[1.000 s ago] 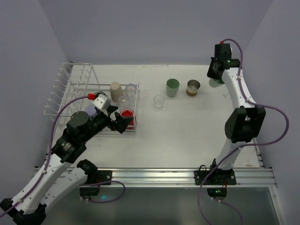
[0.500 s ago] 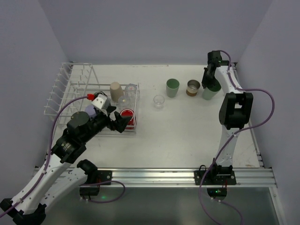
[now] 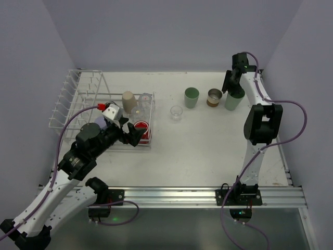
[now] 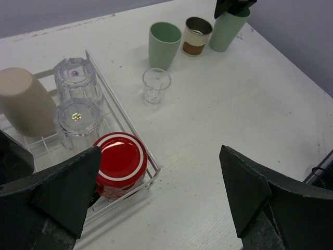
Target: Unload the cups from the dish rack
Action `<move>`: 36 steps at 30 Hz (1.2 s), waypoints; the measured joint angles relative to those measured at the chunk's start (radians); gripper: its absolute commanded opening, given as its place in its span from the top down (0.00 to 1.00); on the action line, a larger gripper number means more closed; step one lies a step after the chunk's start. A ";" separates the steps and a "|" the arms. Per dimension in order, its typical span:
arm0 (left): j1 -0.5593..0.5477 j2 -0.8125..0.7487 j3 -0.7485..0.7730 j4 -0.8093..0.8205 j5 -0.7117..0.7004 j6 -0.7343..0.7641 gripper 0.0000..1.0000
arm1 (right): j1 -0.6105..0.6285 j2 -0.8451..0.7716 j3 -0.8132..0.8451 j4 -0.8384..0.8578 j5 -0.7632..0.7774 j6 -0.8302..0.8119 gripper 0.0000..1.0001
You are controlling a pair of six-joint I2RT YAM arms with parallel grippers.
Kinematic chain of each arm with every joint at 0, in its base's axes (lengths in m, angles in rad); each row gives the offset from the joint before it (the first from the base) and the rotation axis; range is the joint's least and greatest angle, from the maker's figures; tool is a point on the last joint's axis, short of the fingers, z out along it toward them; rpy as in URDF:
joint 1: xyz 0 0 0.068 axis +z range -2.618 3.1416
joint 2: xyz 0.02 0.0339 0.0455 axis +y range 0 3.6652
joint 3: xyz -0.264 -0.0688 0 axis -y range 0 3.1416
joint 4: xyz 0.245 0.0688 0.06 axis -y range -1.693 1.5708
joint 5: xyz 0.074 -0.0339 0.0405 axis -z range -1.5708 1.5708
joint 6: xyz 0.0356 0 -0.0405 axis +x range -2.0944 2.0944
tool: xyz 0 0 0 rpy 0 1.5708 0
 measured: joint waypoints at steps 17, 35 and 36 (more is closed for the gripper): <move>0.034 0.030 0.004 -0.028 -0.222 -0.029 0.00 | 0.444 -0.778 -0.678 0.679 -0.248 -0.033 0.52; 0.011 0.189 0.192 -0.248 -0.539 -0.276 0.00 | 0.535 -0.836 -0.975 1.017 -0.712 0.122 0.49; 0.011 0.194 0.235 -0.244 -0.531 -0.270 0.00 | 0.563 -0.827 -0.970 1.036 -0.735 0.118 0.45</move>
